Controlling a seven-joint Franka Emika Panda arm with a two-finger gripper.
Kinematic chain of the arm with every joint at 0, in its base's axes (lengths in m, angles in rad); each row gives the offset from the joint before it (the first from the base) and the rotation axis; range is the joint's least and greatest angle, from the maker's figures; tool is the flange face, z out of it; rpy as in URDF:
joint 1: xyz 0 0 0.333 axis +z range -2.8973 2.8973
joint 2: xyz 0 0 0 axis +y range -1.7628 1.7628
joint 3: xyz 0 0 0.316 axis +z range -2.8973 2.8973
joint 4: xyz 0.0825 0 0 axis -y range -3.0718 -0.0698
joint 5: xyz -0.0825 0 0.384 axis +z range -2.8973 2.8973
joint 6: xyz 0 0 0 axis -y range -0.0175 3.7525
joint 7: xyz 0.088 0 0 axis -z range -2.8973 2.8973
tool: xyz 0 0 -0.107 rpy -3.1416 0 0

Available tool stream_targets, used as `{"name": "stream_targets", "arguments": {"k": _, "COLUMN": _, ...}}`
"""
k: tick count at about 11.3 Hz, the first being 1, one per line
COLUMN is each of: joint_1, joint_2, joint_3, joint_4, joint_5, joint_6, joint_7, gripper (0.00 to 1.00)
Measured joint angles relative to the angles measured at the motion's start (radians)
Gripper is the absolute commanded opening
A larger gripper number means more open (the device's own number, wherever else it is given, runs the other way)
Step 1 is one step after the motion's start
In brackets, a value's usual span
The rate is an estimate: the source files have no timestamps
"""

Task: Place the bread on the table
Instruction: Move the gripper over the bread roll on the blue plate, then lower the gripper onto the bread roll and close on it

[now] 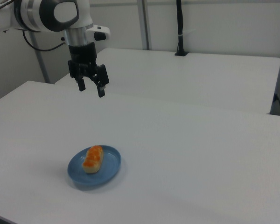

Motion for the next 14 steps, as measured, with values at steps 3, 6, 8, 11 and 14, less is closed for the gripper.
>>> {"name": "stream_targets", "arguments": {"k": 3, "joint_1": 0.000, "joint_2": 0.000, "joint_3": 0.002, "joint_4": 0.000, "joint_5": 0.000, "joint_6": -0.001, "joint_7": 0.000, "gripper": 1.00}}
{"name": "stream_targets", "arguments": {"k": 6, "joint_1": 0.000, "joint_2": 0.000, "joint_3": 0.003, "joint_4": 0.000, "joint_5": 0.000, "joint_6": -0.001, "joint_7": -0.015, "gripper": 1.00}}
{"name": "stream_targets", "arguments": {"k": 8, "joint_1": 0.001, "joint_2": 0.000, "joint_3": 0.004, "joint_4": -0.004, "joint_5": 0.000, "joint_6": -0.002, "joint_7": -0.027, "gripper": 1.00}}
{"name": "stream_targets", "arguments": {"k": 11, "joint_1": 0.029, "joint_2": 0.006, "joint_3": -0.015, "joint_4": -0.077, "joint_5": -0.001, "joint_6": 0.010, "joint_7": -0.102, "gripper": 1.00}}
{"name": "stream_targets", "arguments": {"k": 14, "joint_1": 0.083, "joint_2": 0.025, "joint_3": -0.080, "joint_4": -0.269, "joint_5": -0.024, "joint_6": 0.188, "joint_7": -0.199, "gripper": 1.00}}
